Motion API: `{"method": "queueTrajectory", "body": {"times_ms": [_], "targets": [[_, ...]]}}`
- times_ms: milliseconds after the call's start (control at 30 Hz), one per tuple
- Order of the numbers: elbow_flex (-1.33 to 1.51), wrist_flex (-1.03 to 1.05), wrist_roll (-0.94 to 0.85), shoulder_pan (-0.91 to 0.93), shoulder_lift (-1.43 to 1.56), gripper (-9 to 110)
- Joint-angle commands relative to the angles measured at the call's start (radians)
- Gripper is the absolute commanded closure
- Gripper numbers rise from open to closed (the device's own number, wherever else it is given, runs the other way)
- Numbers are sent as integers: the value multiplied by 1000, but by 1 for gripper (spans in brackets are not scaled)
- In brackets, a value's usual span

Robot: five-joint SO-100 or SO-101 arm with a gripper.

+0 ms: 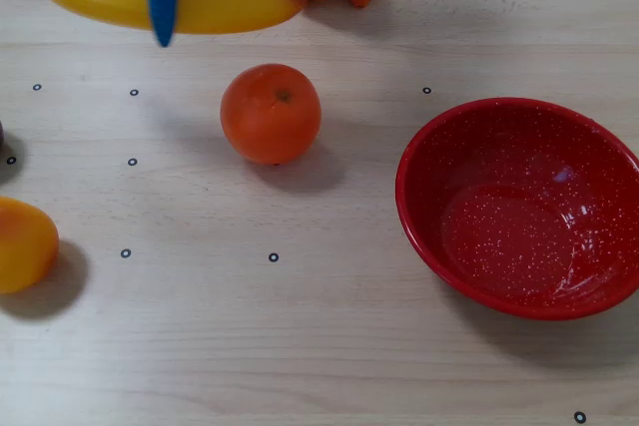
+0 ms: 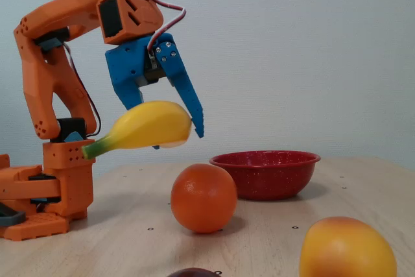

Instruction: Put banana in the red bowl.

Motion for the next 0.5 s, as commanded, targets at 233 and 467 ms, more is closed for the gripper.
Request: {"method": "queueTrajectory", "body": {"times_ms": [233,467], "targets": [[37,-87,61,-232,187,102],[-8,-149,124,-494,178,102]]}}
